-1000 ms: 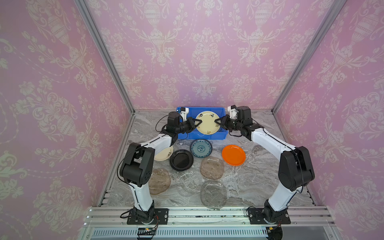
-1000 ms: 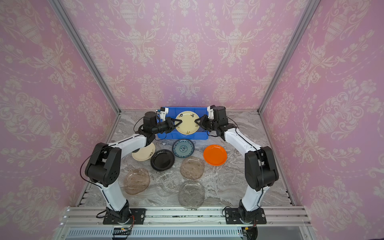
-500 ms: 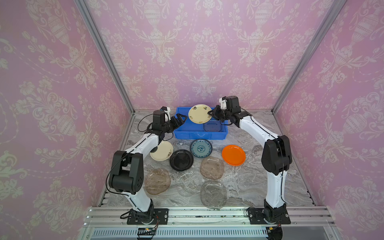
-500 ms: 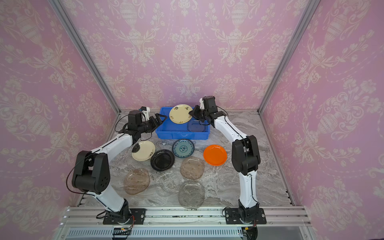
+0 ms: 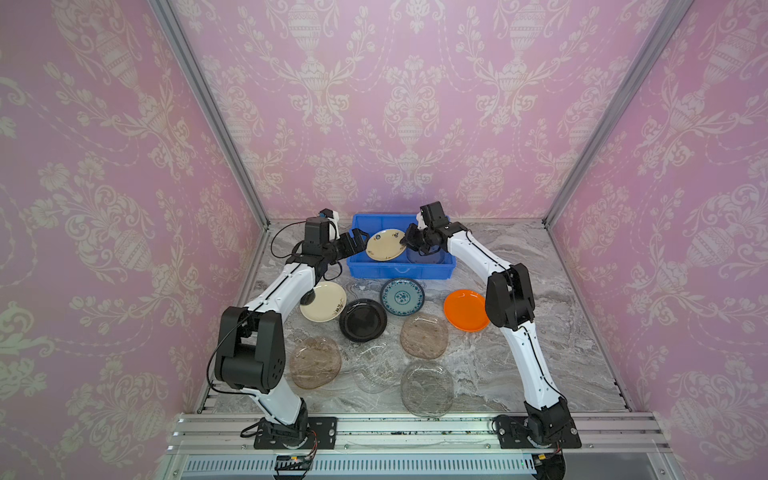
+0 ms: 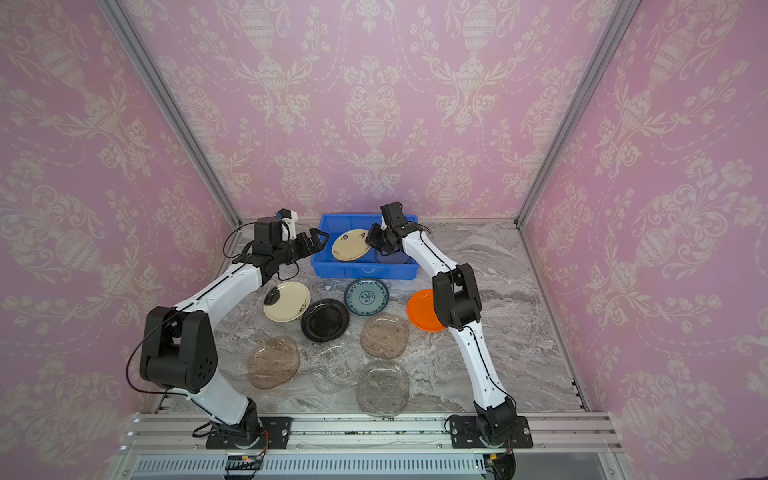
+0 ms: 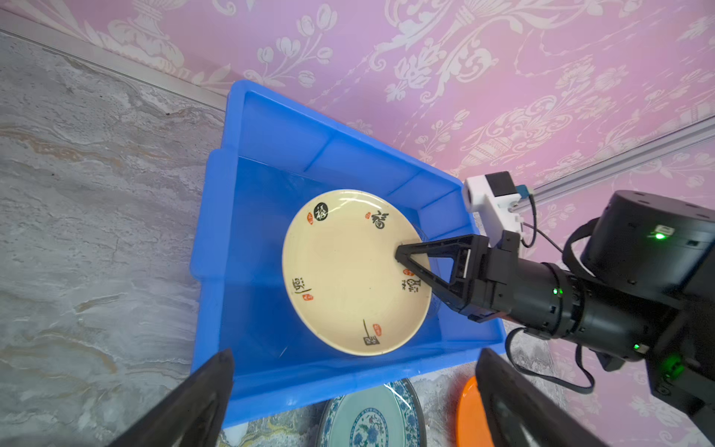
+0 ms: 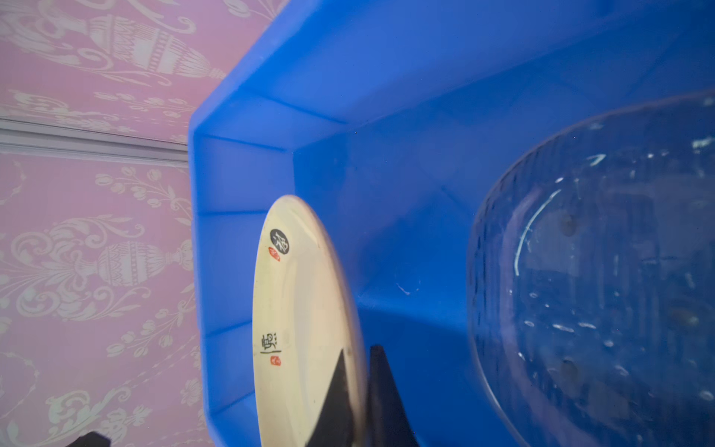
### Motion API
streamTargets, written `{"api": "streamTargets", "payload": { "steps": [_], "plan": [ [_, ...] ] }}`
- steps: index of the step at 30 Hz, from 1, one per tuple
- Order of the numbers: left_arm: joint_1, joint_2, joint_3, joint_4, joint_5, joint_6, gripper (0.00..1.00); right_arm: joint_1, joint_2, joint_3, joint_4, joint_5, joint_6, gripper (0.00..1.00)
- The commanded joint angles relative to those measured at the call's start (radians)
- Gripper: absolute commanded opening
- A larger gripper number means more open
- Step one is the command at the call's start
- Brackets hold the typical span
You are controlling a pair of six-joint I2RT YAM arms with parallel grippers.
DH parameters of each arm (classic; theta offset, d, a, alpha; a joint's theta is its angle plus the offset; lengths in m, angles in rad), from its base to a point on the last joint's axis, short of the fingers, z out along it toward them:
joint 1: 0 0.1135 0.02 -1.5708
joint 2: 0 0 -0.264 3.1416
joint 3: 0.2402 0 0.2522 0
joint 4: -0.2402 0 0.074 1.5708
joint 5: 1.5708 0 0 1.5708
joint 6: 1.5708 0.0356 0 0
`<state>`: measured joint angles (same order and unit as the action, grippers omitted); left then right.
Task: Place the plates into the plastic bin on the countertop
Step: Place the plate in the plastic bin.
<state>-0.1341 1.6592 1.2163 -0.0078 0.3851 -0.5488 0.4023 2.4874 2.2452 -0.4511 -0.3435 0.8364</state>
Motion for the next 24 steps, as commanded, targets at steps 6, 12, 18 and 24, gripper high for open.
{"api": "streamTargets", "payload": {
  "steps": [6,12,18,24],
  "plan": [
    [0.003,-0.009,-0.034,0.011,-0.009,0.020,0.99,0.044,0.125,0.155,0.021,-0.016,0.053,0.00],
    [0.003,-0.006,-0.048,0.028,0.000,0.009,0.99,0.055,0.192,0.221,-0.003,0.006,0.058,0.00],
    [0.003,-0.001,-0.047,0.025,-0.008,0.010,0.99,0.060,0.199,0.237,-0.026,0.017,0.044,0.21],
    [0.001,0.006,-0.044,0.038,-0.001,0.000,0.99,0.066,0.178,0.270,-0.064,0.045,0.011,0.44]
  ]
}}
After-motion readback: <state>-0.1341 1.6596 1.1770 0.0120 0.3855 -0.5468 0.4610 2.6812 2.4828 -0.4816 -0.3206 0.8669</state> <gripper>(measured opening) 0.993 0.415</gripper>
